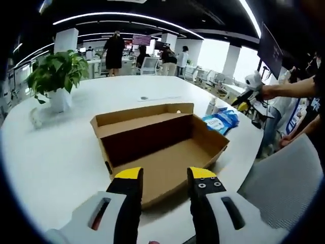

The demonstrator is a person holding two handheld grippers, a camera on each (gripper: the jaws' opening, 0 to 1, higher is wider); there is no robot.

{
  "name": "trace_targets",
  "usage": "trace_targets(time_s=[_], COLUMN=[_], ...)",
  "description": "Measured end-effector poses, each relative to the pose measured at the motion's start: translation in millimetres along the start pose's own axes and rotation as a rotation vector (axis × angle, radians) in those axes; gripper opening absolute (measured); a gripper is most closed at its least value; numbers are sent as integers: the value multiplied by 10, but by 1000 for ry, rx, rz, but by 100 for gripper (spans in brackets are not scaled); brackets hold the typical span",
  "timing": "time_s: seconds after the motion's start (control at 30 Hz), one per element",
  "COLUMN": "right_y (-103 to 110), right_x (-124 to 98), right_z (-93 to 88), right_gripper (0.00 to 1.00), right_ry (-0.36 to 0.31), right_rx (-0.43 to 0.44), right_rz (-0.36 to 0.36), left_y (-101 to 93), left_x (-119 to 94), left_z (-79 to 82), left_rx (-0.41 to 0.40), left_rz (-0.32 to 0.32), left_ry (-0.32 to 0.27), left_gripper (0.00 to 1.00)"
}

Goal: Operate the shoe box by opening the lid, removing the specified soft item, and placing it in the target area until the item is outside and the box remains undamaged.

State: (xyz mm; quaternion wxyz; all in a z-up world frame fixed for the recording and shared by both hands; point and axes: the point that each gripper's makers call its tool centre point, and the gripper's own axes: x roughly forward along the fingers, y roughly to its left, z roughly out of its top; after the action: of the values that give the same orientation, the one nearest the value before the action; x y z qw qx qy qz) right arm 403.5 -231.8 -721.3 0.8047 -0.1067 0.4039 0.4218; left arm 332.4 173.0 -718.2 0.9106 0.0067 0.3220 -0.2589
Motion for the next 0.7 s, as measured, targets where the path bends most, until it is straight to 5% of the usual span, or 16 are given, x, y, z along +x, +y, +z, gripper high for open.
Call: trace_targets(time_s=[0.2, 0.33, 0.7], right_y=[230, 328, 432], right_x=[153, 248, 459], right_z=[309, 414, 640], right_gripper=[38, 38, 38], right_ry=[-64, -71, -81], right_rx=[2, -9, -22], right_rz=[29, 51, 86], left_y=[334, 486, 576], left_x=[-31, -4, 172], left_z=[-1, -114, -334], left_rx=[-81, -125, -172], left_rz=[107, 171, 222], left_ry=[-24, 22, 131], left_gripper=[35, 34, 32])
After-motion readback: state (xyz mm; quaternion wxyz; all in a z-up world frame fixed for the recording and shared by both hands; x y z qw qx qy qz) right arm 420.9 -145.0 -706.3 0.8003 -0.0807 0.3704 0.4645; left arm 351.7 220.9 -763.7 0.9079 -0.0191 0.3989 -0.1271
